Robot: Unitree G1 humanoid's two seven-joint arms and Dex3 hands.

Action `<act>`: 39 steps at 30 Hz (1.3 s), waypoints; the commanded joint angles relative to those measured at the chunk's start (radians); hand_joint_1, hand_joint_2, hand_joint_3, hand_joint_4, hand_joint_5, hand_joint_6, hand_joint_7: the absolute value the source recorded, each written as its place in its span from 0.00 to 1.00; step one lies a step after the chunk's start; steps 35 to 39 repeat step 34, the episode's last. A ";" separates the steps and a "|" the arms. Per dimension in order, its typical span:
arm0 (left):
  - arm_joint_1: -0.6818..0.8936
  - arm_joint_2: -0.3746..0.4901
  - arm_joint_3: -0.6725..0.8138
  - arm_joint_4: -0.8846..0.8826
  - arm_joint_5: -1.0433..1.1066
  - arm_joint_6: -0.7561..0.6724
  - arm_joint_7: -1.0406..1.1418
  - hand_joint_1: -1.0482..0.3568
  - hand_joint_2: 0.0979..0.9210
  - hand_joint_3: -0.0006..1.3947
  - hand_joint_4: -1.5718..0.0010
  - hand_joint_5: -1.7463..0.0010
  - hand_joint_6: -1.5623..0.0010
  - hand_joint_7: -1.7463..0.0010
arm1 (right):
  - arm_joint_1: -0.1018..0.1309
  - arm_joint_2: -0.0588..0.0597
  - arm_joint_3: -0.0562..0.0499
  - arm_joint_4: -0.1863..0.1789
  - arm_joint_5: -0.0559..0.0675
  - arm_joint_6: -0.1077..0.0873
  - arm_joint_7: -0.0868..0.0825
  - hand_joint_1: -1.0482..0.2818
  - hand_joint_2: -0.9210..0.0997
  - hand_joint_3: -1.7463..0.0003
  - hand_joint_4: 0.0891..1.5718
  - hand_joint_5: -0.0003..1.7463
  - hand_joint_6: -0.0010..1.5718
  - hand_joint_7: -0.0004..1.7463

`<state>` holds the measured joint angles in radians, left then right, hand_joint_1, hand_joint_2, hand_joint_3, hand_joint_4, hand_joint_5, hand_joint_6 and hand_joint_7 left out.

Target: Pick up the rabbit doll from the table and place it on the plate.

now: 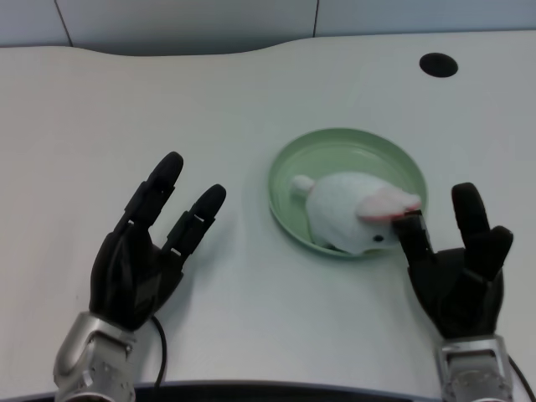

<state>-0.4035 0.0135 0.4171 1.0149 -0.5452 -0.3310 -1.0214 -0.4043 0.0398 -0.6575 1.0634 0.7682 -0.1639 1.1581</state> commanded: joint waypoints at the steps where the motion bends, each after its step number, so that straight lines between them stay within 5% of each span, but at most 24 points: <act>1: 0.024 -0.008 0.005 -0.021 -0.011 0.005 -0.013 0.09 1.00 0.34 0.87 0.95 0.94 0.98 | 0.061 0.002 -0.007 0.043 -0.003 0.015 0.001 0.29 0.00 0.84 0.40 0.61 0.66 0.00; 11: 0.163 -0.067 0.030 -0.091 -0.055 0.044 0.009 0.10 1.00 0.34 0.82 0.93 0.91 0.98 | 0.061 -0.005 -0.001 0.043 -0.017 0.033 -0.003 0.31 0.00 0.81 0.41 0.60 0.67 0.00; 14: 0.184 -0.086 0.036 -0.110 -0.074 0.065 0.025 0.10 1.00 0.35 0.82 0.93 0.90 0.98 | 0.060 0.001 -0.002 0.041 -0.021 0.023 -0.010 0.30 0.00 0.81 0.41 0.60 0.67 0.00; 24: 0.217 -0.106 0.027 -0.155 -0.088 0.105 0.044 0.11 1.00 0.36 0.80 0.93 0.89 0.99 | 0.063 0.011 -0.008 0.038 -0.014 0.021 0.004 0.30 0.00 0.81 0.41 0.60 0.66 0.00; 39: 0.208 -0.108 0.017 -0.155 -0.082 0.088 0.059 0.11 1.00 0.35 0.78 0.93 0.86 0.98 | 0.070 0.012 -0.011 0.030 -0.013 0.020 -0.005 0.30 0.00 0.82 0.40 0.61 0.66 0.00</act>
